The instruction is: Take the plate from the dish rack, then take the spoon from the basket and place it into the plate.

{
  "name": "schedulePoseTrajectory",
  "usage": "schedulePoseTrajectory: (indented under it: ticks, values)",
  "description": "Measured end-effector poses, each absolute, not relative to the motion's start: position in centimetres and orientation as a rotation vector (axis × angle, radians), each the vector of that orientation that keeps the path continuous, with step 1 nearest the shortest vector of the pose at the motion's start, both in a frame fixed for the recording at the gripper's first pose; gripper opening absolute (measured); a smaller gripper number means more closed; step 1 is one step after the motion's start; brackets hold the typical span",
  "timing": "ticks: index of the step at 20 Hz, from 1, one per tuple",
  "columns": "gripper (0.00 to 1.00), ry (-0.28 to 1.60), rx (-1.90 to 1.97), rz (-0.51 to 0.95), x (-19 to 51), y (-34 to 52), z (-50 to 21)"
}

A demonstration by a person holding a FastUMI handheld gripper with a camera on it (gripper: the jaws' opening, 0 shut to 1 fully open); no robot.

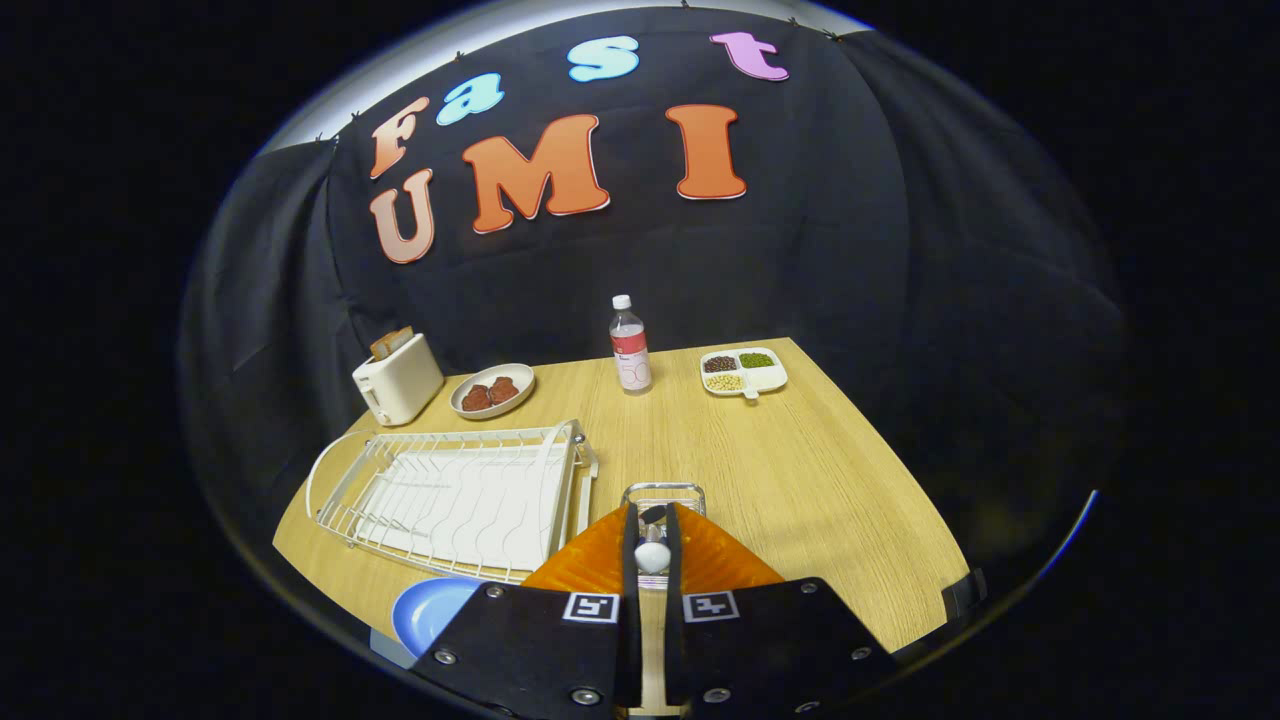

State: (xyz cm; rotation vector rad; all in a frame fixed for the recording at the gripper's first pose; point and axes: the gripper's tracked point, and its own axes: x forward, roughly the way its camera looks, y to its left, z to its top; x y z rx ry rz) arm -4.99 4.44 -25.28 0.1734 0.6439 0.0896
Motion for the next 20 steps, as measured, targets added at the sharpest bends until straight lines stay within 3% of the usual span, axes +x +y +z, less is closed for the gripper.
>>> schedulePoseTrajectory:
  ticks: [7, 13, 20]
  values:
    - [0.09, 0.619, 0.210, 0.246, -8.2, 7.3, -21.6]
    - [0.09, 0.634, 0.305, 0.466, -12.1, 12.9, -19.1]
    - [0.09, 0.780, 0.260, 0.625, -15.9, 18.4, -25.1]
